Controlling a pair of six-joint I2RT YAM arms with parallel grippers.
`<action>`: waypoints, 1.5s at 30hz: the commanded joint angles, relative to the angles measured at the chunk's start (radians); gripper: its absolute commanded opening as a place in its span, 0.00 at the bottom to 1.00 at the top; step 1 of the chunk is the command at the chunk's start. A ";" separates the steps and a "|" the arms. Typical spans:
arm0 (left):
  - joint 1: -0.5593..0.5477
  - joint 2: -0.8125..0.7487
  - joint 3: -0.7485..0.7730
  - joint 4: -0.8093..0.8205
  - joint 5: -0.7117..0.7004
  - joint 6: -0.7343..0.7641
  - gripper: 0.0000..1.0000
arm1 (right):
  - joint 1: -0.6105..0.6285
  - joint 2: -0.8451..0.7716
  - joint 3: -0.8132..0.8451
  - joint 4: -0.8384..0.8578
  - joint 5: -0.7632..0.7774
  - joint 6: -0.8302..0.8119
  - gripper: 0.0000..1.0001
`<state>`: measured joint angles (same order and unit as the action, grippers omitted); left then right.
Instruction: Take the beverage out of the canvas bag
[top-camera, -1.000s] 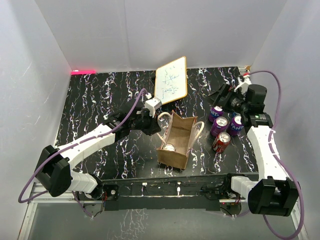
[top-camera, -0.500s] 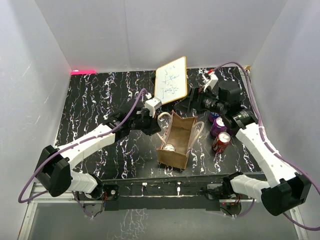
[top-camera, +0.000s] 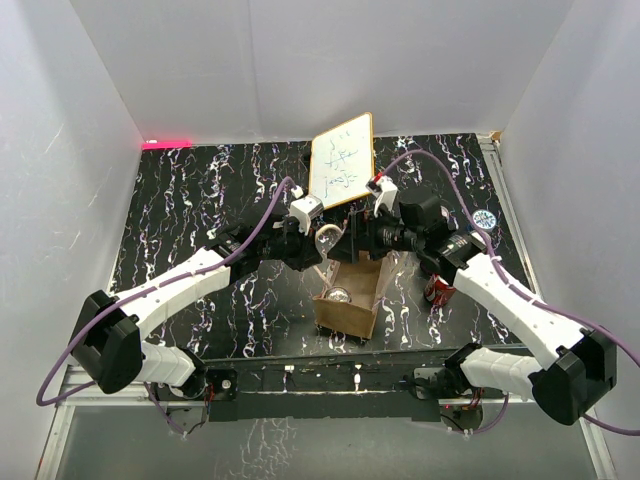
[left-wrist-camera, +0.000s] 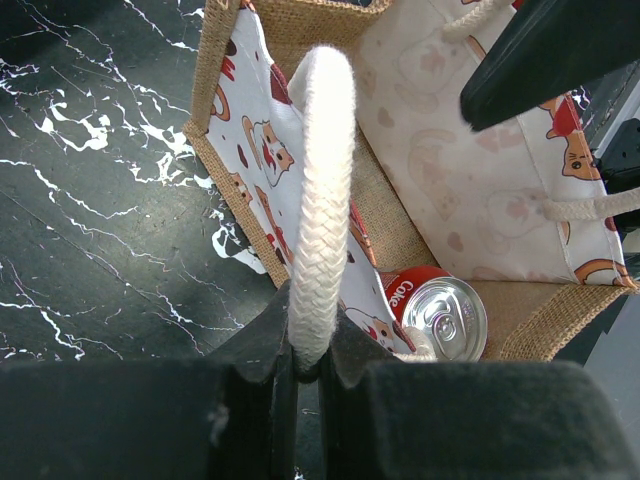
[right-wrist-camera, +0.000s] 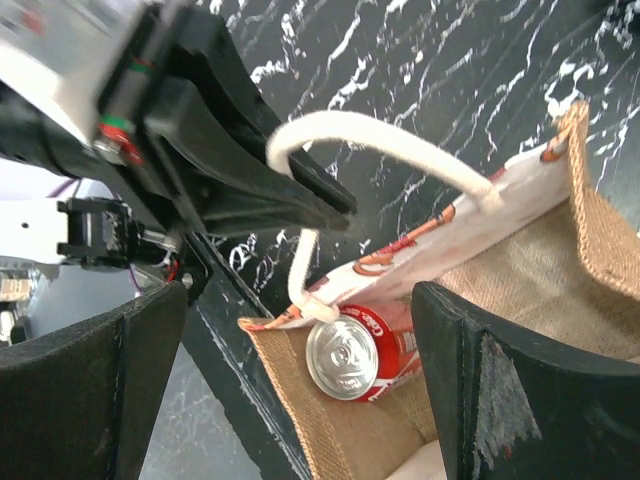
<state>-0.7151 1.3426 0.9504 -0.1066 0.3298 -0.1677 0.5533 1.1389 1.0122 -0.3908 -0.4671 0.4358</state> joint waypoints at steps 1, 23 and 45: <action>0.000 -0.016 0.025 -0.016 0.009 0.007 0.00 | 0.013 -0.029 -0.059 0.041 -0.010 -0.035 0.98; 0.000 -0.007 0.024 -0.016 0.004 0.010 0.00 | 0.139 0.057 -0.086 -0.119 0.290 -0.114 0.79; 0.000 -0.008 0.025 -0.016 0.011 0.008 0.00 | 0.279 0.108 -0.107 -0.098 0.211 -0.185 0.94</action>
<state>-0.7151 1.3437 0.9504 -0.1066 0.3298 -0.1677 0.7979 1.2156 0.8982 -0.5373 -0.2584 0.2714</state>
